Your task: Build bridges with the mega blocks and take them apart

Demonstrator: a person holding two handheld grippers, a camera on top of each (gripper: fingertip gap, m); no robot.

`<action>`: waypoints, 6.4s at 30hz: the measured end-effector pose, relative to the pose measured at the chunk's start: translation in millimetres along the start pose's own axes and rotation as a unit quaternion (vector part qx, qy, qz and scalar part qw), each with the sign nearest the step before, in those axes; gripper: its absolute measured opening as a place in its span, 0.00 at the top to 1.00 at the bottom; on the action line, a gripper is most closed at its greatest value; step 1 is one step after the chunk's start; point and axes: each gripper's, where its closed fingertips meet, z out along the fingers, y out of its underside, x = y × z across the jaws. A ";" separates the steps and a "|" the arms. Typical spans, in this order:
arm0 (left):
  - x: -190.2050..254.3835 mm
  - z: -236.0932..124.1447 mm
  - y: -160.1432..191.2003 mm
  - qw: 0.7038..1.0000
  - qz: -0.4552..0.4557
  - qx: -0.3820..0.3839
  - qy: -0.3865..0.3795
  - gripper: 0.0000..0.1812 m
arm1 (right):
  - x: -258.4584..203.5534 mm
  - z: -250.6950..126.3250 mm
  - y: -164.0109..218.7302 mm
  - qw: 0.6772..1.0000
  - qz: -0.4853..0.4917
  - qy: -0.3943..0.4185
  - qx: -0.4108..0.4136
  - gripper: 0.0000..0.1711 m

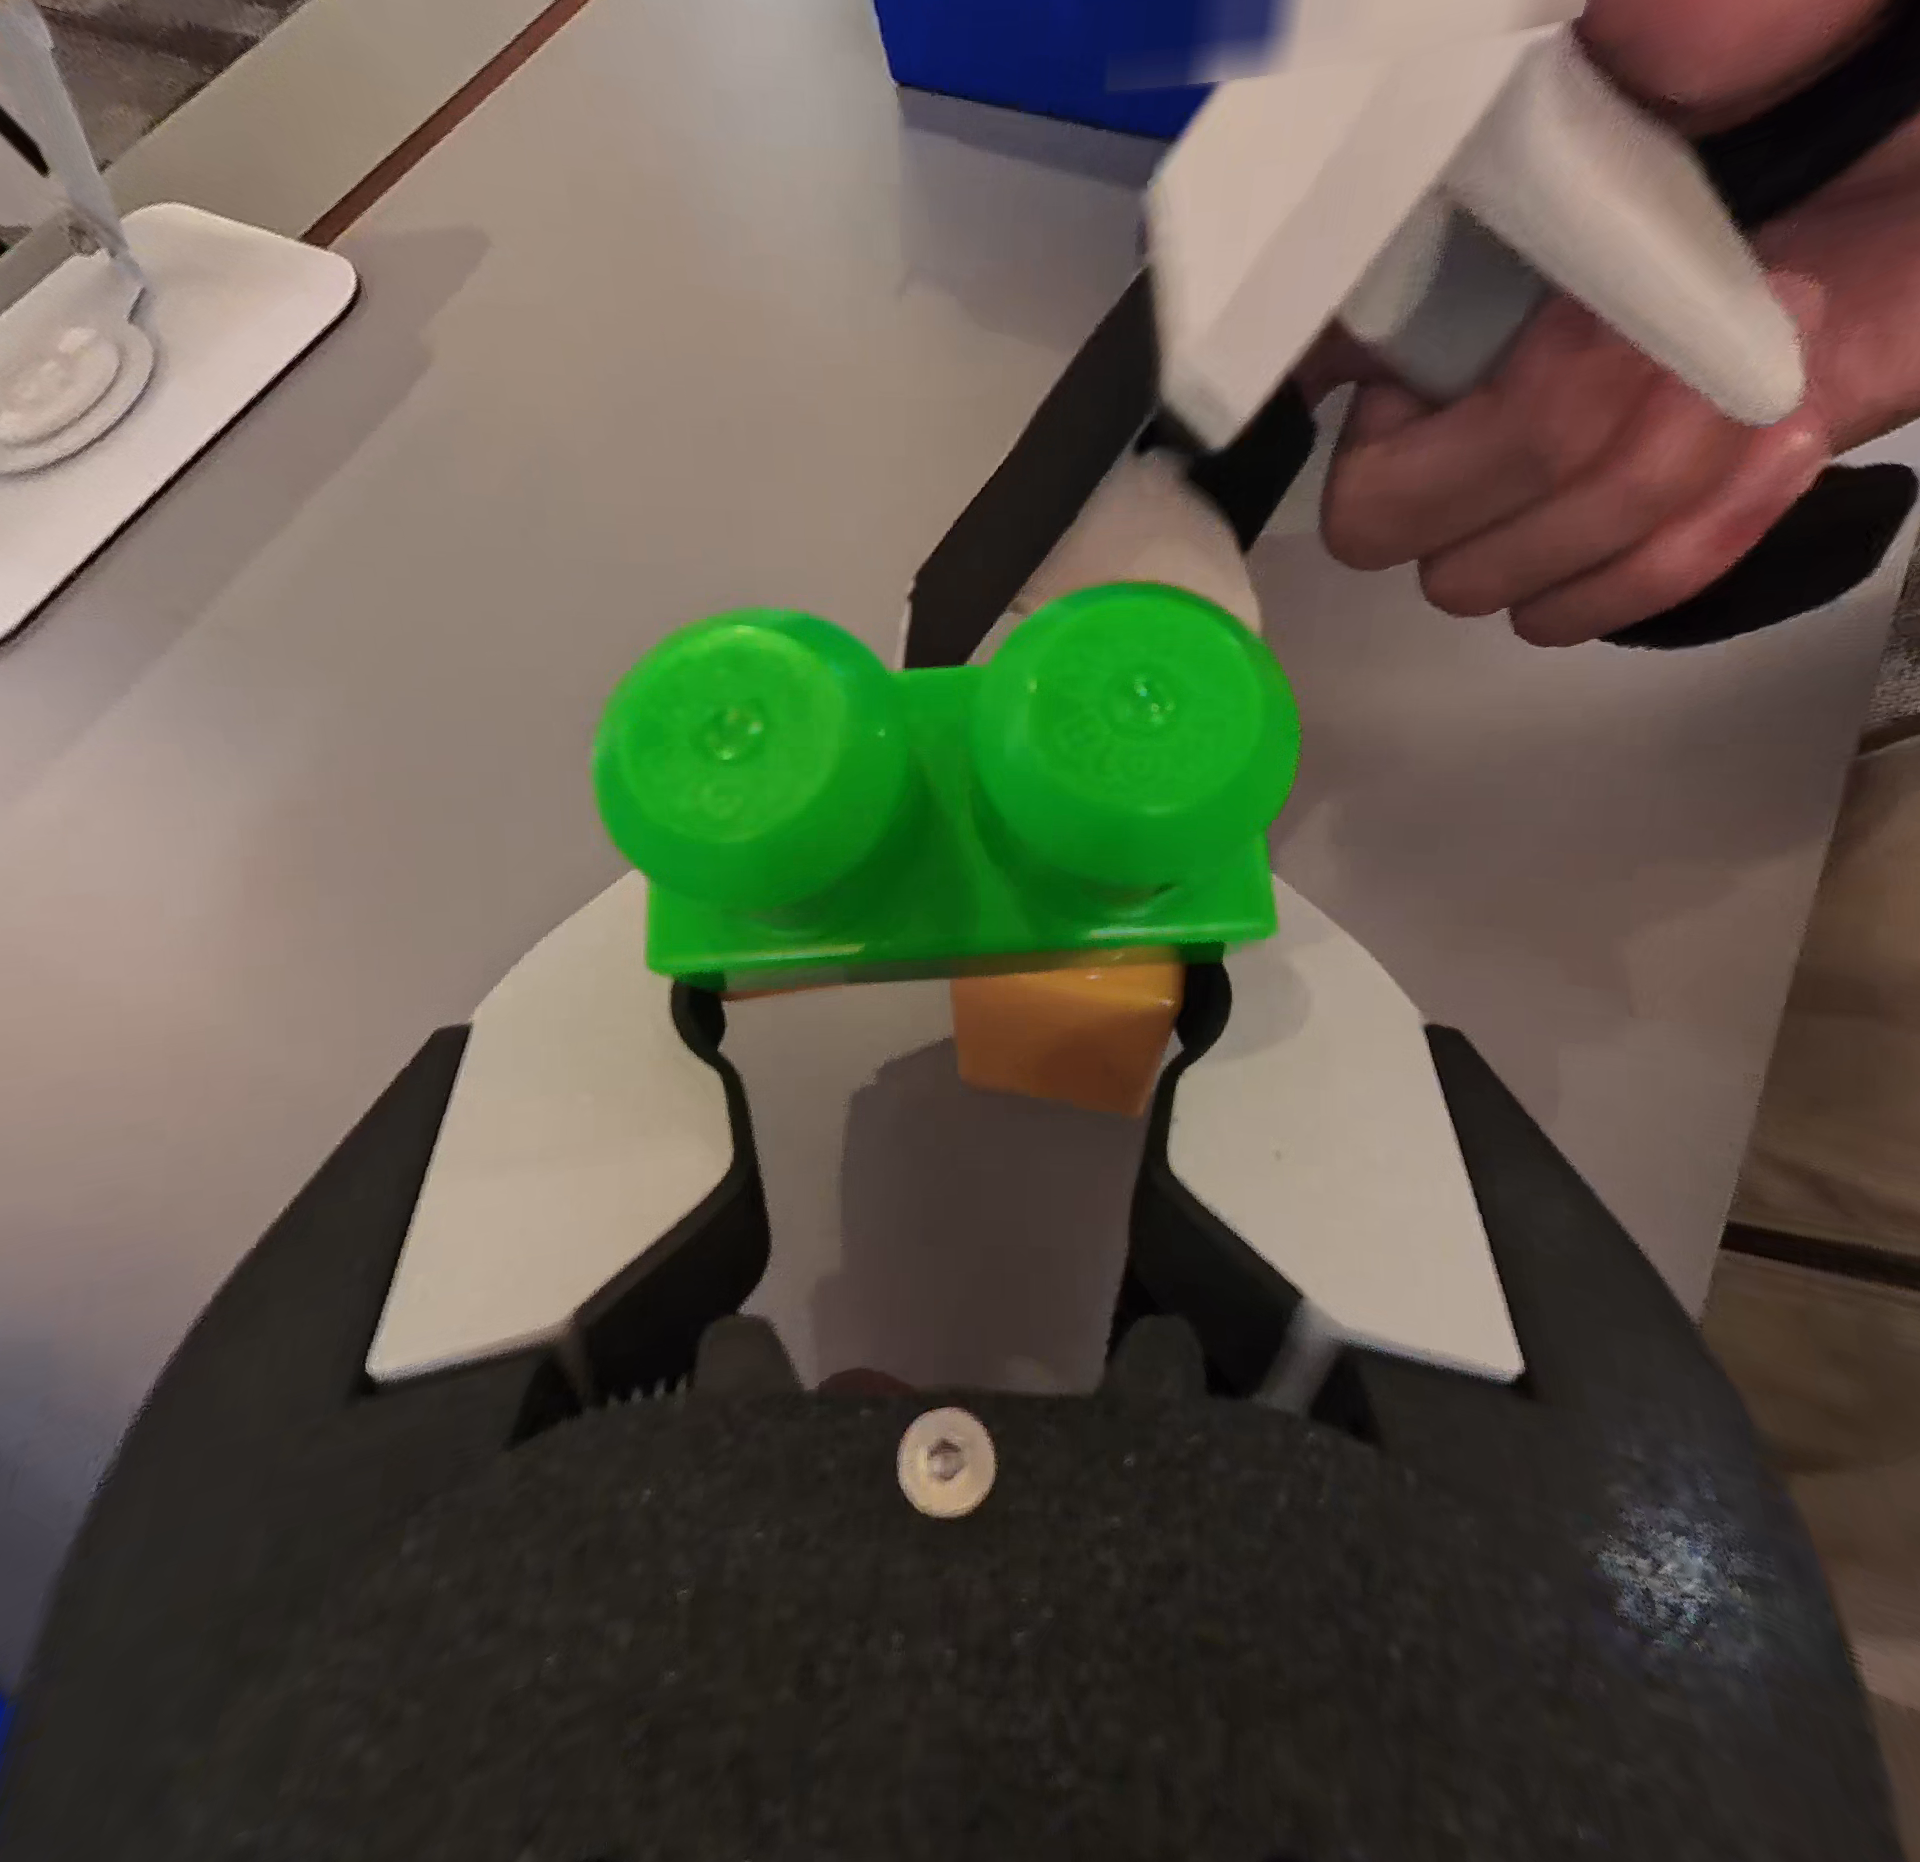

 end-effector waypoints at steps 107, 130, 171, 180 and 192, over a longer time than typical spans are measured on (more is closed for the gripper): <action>24.1 -0.6 -32.2 0.991 0.087 0.101 0.025 0.54 | -3.7 -3.7 13.0 0.943 0.225 -0.243 0.030 0.51; 21.8 4.1 -16.0 0.986 0.104 0.104 0.081 0.54 | -5.3 1.1 19.8 0.950 0.202 -0.232 -0.047 0.63; 9.8 -9.0 -17.1 0.981 0.168 0.090 -0.043 0.55 | -40.4 27.0 40.2 0.964 0.062 -0.249 -0.065 0.37; 13.9 -9.3 -20.4 0.982 0.155 0.104 -0.029 0.55 | -42.5 23.4 43.0 0.960 0.066 -0.262 -0.076 0.40; -0.2 -6.8 -21.5 0.977 0.176 0.091 -0.076 0.55 | -31.1 22.8 34.8 0.977 0.031 -0.202 -0.066 0.35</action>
